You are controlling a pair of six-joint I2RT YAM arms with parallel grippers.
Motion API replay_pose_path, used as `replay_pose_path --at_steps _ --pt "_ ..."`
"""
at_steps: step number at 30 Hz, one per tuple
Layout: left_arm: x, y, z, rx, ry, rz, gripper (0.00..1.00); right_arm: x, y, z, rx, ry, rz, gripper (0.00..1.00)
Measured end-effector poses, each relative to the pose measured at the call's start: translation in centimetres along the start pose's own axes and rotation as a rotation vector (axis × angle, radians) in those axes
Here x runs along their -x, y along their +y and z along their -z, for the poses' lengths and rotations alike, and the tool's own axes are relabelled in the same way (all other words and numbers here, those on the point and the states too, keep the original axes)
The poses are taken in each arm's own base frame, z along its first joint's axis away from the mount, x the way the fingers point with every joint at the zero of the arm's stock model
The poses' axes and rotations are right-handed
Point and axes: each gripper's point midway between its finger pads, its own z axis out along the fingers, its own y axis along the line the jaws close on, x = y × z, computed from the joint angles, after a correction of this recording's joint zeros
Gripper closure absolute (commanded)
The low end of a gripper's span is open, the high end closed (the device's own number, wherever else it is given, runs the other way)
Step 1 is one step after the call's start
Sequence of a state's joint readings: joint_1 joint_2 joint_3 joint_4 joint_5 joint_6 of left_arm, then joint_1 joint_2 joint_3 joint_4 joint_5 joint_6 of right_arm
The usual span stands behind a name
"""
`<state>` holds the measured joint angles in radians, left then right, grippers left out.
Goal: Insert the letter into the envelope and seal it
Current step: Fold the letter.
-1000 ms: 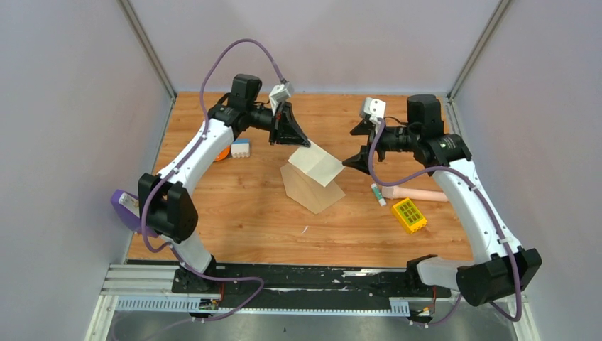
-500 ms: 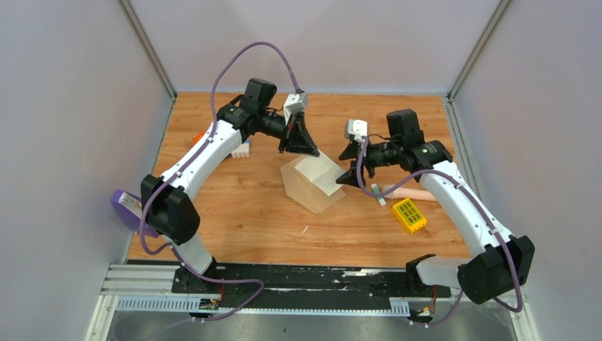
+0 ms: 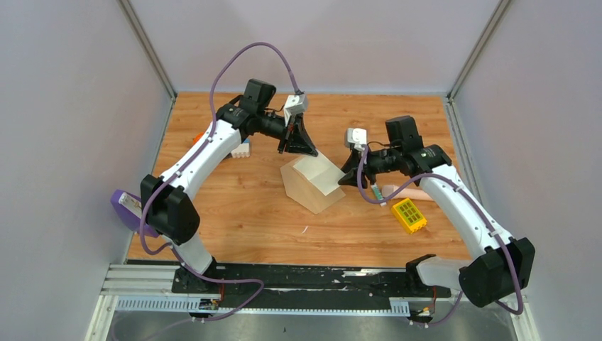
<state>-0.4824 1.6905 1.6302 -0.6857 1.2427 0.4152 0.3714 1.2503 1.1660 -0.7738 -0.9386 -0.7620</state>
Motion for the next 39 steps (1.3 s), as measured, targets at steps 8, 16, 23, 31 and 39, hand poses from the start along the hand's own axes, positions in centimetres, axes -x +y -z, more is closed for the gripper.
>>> replay_pose_path --at_steps 8,16,23,31,39 --pt "0.0 0.0 0.0 0.0 0.0 0.0 1.0 0.0 0.7 -0.1 0.028 -0.008 -0.003 0.7" --pt "-0.1 0.0 0.0 0.001 0.003 0.004 1.0 0.0 1.3 -0.4 0.055 -0.007 0.012 0.61" --pt "-0.3 0.2 -0.1 -0.004 0.006 0.014 1.0 -1.3 1.5 -0.6 0.058 0.017 0.003 0.52" --pt "-0.4 0.3 -0.1 -0.005 0.008 0.005 1.0 -1.8 0.9 -0.9 0.027 0.024 -0.01 0.47" --pt "-0.8 0.3 -0.6 -0.006 0.023 -0.005 1.0 -1.7 0.4 -0.9 0.012 0.005 -0.032 0.48"
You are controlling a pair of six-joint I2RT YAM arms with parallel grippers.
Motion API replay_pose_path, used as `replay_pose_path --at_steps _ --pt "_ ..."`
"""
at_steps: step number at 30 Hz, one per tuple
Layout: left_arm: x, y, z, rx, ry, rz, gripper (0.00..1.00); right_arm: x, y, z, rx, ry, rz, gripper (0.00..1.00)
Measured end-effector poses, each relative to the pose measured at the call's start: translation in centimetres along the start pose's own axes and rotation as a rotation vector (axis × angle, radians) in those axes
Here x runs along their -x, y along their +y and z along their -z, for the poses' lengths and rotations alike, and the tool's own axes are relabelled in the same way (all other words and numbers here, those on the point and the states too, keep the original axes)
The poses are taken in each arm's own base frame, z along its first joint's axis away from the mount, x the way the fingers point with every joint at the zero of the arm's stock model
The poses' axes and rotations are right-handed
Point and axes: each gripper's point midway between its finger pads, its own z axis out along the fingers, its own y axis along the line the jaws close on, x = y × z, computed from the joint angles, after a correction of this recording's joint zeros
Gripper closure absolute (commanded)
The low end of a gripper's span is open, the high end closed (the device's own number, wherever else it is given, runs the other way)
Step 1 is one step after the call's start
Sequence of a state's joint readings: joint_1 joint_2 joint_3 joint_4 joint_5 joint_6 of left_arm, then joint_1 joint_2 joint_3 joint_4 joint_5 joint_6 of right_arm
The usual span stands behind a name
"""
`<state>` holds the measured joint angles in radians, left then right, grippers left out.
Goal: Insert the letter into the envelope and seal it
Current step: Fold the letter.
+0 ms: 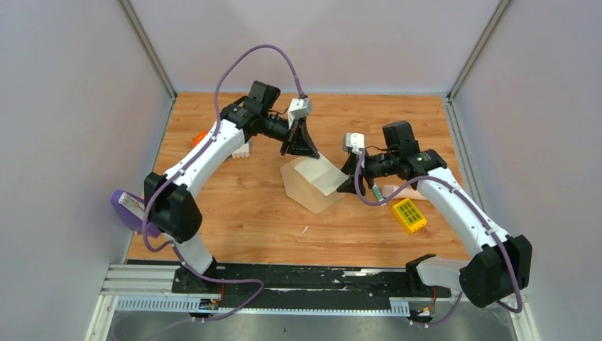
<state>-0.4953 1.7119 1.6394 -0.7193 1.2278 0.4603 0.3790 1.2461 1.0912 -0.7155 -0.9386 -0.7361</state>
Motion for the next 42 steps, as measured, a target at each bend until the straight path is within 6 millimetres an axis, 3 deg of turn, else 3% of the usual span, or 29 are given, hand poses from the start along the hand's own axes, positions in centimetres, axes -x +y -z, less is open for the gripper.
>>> replay_pose_path --at_steps 7,9,18,29,34,42 --pt "-0.3 -0.3 -0.9 -0.012 0.017 -0.013 1.0 -0.5 -0.1 -0.2 -0.001 -0.011 -0.016 0.58" --pt "-0.3 -0.3 -0.9 -0.013 0.018 -0.014 1.0 -0.6 -0.1 -0.2 0.0 -0.01 -0.024 0.69" --pt "-0.5 -0.5 -1.1 -0.024 0.022 -0.002 1.0 -0.6 0.0 -0.3 0.01 -0.027 -0.035 0.99" --pt "-1.0 0.0 -2.0 -0.068 0.026 0.018 0.99 -1.1 0.3 -0.3 0.016 -0.028 -0.035 1.0" --pt "-1.1 -0.1 -2.0 -0.072 0.026 0.015 0.78 -1.2 0.4 -0.3 0.022 -0.031 -0.031 1.0" --pt "-1.2 -0.1 -2.1 -0.069 0.032 0.01 0.24 -0.7 1.1 -0.3 0.05 -0.059 -0.021 1.0"
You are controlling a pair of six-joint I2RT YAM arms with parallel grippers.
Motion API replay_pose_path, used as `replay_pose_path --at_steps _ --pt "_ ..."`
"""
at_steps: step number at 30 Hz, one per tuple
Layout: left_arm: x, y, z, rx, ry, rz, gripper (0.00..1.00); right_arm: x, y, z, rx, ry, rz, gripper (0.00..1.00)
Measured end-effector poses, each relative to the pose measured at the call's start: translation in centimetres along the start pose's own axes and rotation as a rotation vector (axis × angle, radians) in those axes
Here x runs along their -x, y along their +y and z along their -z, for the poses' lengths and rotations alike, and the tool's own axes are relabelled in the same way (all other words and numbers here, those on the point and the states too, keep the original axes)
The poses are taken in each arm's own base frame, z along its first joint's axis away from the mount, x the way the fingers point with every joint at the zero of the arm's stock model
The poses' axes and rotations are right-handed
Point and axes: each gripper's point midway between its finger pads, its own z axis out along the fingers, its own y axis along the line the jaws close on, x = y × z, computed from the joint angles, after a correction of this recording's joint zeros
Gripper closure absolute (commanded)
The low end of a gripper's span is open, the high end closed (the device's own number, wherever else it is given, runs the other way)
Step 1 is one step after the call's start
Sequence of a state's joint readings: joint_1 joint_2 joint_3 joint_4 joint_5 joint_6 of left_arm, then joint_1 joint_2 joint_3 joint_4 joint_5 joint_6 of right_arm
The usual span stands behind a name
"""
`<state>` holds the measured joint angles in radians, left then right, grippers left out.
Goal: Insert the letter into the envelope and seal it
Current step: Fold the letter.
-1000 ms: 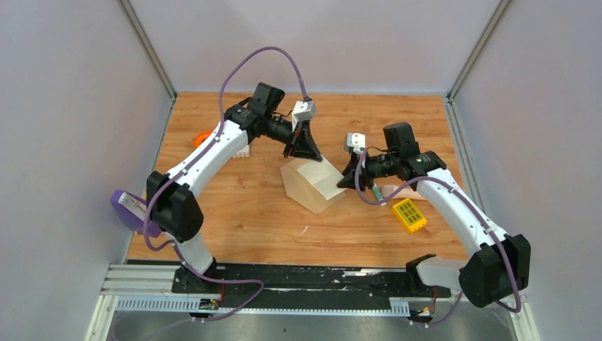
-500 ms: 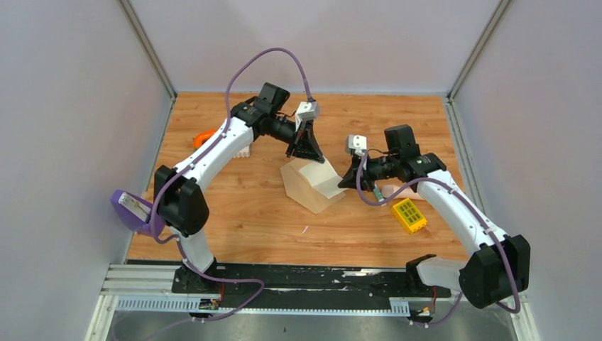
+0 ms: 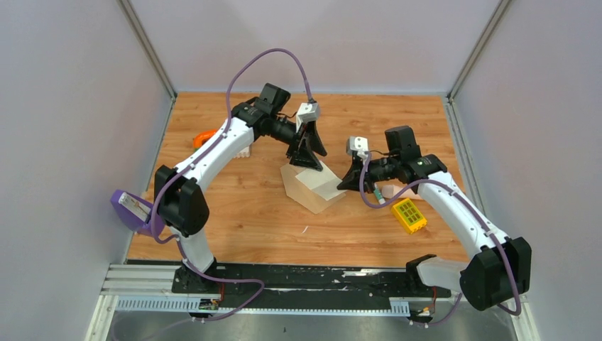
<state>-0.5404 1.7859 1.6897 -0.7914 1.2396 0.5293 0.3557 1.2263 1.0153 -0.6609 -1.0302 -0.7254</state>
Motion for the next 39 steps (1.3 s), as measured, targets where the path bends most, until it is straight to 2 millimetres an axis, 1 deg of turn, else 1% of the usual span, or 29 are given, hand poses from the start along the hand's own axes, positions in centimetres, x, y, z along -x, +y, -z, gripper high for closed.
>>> replay_pose_path --at_steps 1,3,5,8,12,13,15,19,21,23,24,26,29,31,33,36,39 --pt "-0.1 0.0 0.0 0.003 0.003 -0.002 0.17 0.1 0.1 0.0 0.005 -0.005 0.002 1.0" --pt "-0.1 0.1 0.0 0.01 0.009 -0.002 0.1 0.2 0.3 0.0 0.014 -0.013 0.003 1.0" --pt "-0.1 0.2 0.1 0.021 0.014 -0.011 0.06 0.3 0.3 0.0 0.016 -0.015 0.003 1.0" --pt "0.3 0.0 0.5 0.045 0.02 -0.033 0.05 0.3 0.3 0.1 0.016 -0.021 0.001 1.0" --pt "1.8 -0.5 1.6 0.09 0.019 -0.08 0.04 0.4 0.2 0.2 0.017 -0.026 -0.001 1.0" --pt "2.3 -0.5 2.0 0.107 0.018 -0.096 0.04 0.4 0.2 0.2 0.015 -0.027 -0.002 1.0" --pt "3.3 -0.8 3.0 0.143 0.014 -0.132 0.08 0.4 0.1 0.3 0.013 -0.028 -0.004 1.0" --pt "5.6 -2.1 5.3 0.205 -0.007 -0.207 0.16 0.3 0.0 0.4 0.011 -0.031 -0.012 1.0" --pt "6.3 -3.0 6.1 0.223 -0.015 -0.239 0.19 0.2 -0.2 0.5 0.007 -0.034 -0.03 1.0" --pt "6.8 -3.7 6.5 0.225 -0.02 -0.263 0.23 0.1 -0.5 0.6 0.001 -0.038 -0.054 1.0" --pt "6.8 -4.0 6.5 0.219 -0.021 -0.268 0.27 0.0 -0.8 0.7 -0.007 -0.039 -0.074 1.0" --pt "6.9 -4.4 6.4 0.203 -0.025 -0.278 0.31 -0.2 -1.7 1.0 -0.027 -0.049 -0.125 1.0" --pt "6.5 -4.8 5.9 0.182 -0.016 -0.288 0.32 -0.2 -2.9 1.6 -0.052 -0.071 -0.186 1.0" --pt "5.8 -5.0 5.3 0.17 -0.003 -0.285 0.31 -0.1 -3.3 2.0 -0.067 -0.086 -0.211 1.0" --pt "5.0 -5.0 4.7 0.158 0.009 -0.268 0.32 0.3 -3.5 2.2 -0.067 -0.103 -0.218 1.0" --pt "3.7 -4.6 3.8 0.153 0.026 -0.247 0.31 0.8 -3.4 2.3 -0.063 -0.119 -0.22 1.0" --pt "3.2 -4.2 3.4 0.164 0.034 -0.236 0.28 1.4 -3.3 2.5 -0.06 -0.137 -0.212 1.0"
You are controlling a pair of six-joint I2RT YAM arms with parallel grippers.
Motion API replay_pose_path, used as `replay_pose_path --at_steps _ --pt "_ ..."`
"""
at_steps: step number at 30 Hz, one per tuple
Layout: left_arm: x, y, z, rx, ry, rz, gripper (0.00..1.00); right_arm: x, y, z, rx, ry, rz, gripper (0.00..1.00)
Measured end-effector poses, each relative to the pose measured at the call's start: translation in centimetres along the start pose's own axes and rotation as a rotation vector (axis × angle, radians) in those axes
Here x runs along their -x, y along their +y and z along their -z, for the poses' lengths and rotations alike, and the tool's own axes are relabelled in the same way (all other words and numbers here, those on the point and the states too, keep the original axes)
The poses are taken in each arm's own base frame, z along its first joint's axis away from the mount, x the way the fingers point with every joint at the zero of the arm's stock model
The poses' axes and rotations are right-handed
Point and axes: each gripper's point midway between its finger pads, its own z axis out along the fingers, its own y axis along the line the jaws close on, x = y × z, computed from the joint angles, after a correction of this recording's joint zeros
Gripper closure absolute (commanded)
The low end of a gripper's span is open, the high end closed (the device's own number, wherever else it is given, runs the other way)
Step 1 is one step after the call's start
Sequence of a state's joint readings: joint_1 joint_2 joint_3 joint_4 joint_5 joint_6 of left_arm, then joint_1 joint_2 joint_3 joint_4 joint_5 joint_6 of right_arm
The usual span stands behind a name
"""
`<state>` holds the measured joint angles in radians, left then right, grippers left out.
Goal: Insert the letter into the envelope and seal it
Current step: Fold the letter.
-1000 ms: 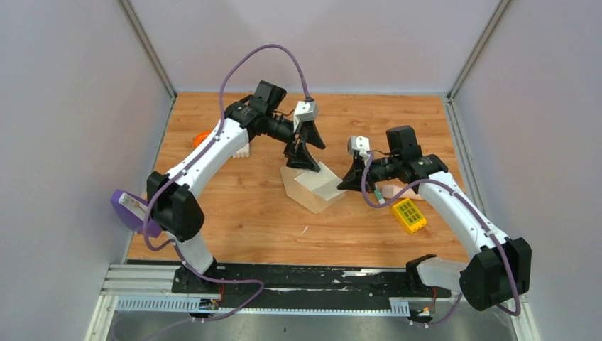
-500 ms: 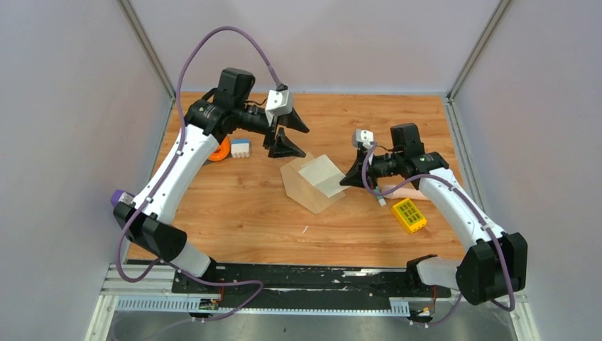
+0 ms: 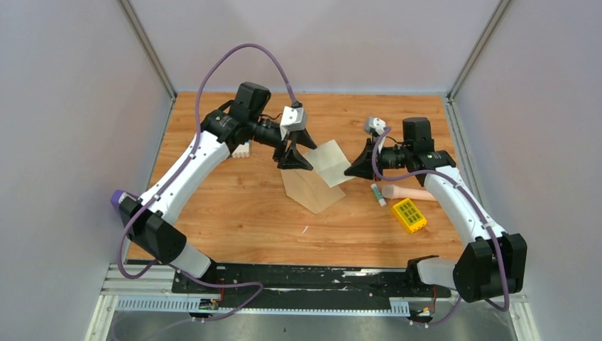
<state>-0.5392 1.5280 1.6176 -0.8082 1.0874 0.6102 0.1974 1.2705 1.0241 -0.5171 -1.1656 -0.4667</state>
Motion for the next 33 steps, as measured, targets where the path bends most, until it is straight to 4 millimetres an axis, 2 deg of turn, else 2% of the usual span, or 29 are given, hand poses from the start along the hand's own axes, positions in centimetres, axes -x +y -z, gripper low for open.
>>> replay_pose_path --at_steps 9,27,30,33 --pt "-1.1 1.3 -1.7 0.034 0.005 0.012 0.27 1.1 0.8 0.3 0.03 -0.037 0.026 1.0" --pt "-3.8 0.8 -5.8 -0.032 0.079 0.062 0.27 1.5 1.4 0.6 0.031 -0.056 0.042 1.0" --pt "-3.4 0.8 -5.8 -0.029 0.09 0.057 0.27 1.3 1.0 0.5 0.017 -0.048 0.034 1.0" --pt "-2.1 0.9 -5.4 -0.023 0.087 0.027 0.27 1.0 0.3 0.4 -0.01 -0.035 0.026 1.0"
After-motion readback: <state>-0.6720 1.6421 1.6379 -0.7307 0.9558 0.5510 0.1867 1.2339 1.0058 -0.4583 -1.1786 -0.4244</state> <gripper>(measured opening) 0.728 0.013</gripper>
